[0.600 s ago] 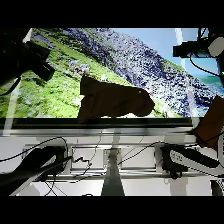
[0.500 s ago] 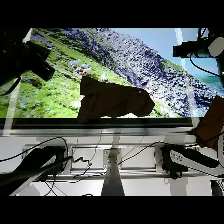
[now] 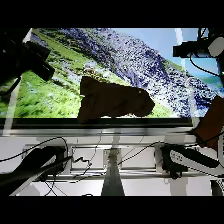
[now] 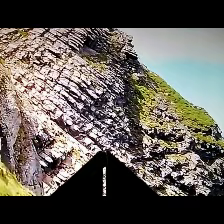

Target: Fold the clothes and pants, and hang the long-sleeved shirts on hangers.

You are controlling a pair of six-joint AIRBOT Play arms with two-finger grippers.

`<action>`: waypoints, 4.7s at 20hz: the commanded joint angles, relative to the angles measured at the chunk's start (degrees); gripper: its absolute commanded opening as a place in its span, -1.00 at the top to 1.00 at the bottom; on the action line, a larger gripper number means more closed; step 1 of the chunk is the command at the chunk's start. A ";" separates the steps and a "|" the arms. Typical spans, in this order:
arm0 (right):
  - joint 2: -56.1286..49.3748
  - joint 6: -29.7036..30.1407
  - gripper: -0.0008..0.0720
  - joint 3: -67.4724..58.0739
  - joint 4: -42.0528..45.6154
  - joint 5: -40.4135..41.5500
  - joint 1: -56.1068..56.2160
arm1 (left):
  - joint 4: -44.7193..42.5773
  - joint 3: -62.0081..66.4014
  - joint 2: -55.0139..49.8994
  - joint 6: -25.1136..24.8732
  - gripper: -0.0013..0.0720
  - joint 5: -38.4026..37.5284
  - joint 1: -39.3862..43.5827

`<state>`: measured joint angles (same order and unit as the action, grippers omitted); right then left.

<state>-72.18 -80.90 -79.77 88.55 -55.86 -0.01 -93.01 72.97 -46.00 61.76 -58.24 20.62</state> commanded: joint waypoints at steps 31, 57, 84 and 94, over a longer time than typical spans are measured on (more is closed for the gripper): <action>0.02 0.00 0.94 0.02 -0.13 0.00 0.04 | 20.74 -46.07 -0.83 25.51 -0.52 0.57 -4.96; -0.46 14.14 -0.11 30.97 -21.20 -14.36 -15.61 | 25.59 -36.09 -4.31 5.70 0.92 10.03 -4.90; 22.32 13.03 0.94 5.53 -23.98 -0.07 -10.10 | 25.40 -20.83 18.64 7.23 0.92 46.12 -24.59; 41.83 12.33 0.94 2.80 -24.33 -10.34 -10.05 | 25.40 -20.85 31.85 7.28 0.93 39.78 -24.79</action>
<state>-34.98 -67.92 -76.60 64.38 -60.05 -10.07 -67.61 52.07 -17.19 68.99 -12.45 -3.99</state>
